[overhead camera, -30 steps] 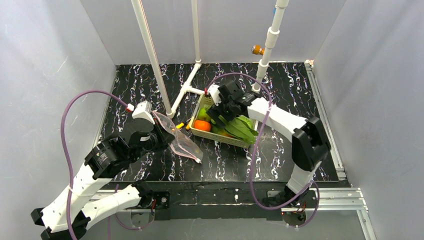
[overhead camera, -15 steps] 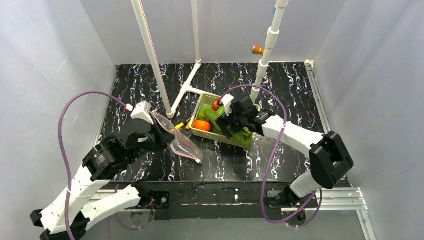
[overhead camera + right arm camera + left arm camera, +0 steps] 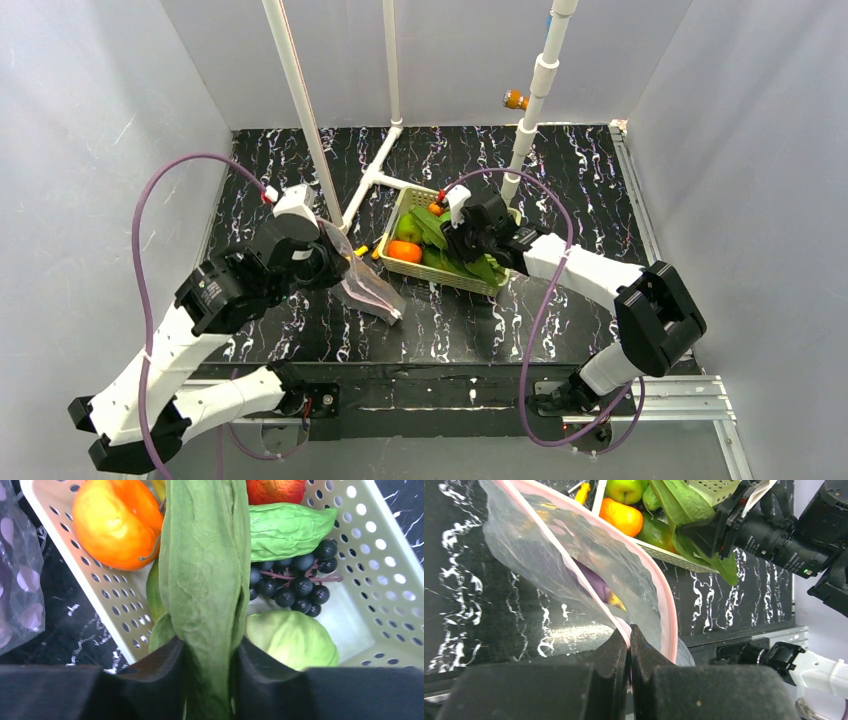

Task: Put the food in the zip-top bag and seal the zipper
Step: Pick up the fake vegetable from the bin, then place the fake vegetable in the zipper food storage bag.

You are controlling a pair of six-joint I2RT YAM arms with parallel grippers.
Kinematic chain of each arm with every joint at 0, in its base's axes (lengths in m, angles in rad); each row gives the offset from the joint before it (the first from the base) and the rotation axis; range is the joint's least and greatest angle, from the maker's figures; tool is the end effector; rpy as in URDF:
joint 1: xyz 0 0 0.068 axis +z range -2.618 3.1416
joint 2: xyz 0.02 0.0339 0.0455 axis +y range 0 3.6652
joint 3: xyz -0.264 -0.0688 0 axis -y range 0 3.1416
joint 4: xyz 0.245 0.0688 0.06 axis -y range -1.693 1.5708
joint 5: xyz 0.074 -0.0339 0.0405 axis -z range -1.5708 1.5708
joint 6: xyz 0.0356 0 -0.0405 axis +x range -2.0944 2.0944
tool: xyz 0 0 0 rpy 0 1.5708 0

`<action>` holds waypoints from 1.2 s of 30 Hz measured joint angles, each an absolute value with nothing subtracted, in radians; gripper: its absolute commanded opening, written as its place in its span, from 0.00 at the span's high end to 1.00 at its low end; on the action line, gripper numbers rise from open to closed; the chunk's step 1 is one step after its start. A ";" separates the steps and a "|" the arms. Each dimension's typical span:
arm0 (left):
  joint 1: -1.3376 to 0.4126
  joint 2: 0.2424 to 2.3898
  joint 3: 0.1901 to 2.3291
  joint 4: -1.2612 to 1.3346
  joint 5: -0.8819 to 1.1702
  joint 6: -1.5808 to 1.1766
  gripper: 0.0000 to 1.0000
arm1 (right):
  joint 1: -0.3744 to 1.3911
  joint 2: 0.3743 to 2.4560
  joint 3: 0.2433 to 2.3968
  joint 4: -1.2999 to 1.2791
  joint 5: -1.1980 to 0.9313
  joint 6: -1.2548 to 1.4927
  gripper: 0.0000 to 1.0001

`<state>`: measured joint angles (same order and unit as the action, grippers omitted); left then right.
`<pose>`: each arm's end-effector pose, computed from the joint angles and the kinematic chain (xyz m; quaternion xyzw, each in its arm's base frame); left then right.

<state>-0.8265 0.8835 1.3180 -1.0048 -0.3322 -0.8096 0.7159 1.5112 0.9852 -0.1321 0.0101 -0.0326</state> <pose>0.1035 -0.0952 0.4170 -0.0720 0.8660 -0.2461 0.4293 0.2515 0.2183 0.2389 -0.3261 0.8363 0.1434 0.4167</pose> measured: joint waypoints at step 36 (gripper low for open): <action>-0.826 0.880 1.173 -0.906 -0.347 -0.706 1.00 | 0.874 1.211 1.406 -0.767 -0.368 0.146 0.99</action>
